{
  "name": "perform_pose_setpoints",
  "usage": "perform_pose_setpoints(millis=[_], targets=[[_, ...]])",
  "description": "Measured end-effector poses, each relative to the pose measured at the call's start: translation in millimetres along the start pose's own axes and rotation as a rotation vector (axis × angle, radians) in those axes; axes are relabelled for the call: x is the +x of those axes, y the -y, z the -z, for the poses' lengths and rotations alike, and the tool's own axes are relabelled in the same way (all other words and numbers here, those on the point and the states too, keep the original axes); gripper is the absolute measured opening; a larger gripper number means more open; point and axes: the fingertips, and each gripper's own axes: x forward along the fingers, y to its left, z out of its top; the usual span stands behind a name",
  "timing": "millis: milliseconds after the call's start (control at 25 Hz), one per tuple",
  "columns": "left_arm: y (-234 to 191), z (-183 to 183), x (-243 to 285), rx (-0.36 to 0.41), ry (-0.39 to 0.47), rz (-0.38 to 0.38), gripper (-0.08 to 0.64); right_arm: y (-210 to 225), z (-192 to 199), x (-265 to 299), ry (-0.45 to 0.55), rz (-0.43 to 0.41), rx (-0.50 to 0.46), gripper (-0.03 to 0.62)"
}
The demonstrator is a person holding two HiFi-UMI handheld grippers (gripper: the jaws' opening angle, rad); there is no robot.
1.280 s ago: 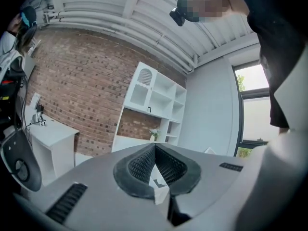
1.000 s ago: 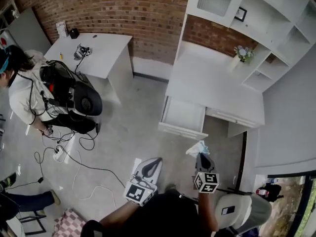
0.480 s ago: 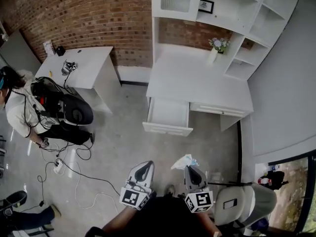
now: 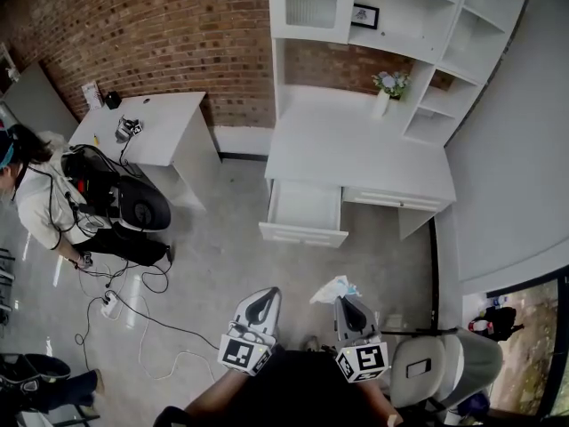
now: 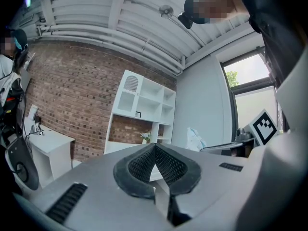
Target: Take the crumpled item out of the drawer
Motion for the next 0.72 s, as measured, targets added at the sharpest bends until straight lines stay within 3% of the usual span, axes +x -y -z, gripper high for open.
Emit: perform_pose_setpoints(millis=[720], targets=[[1.9, -1.1, -16.4, -0.012, 0.011, 0.002, 0.025, -22.8, -2.6, -3.5, 0.002, -0.026, 0.012, 0.015]])
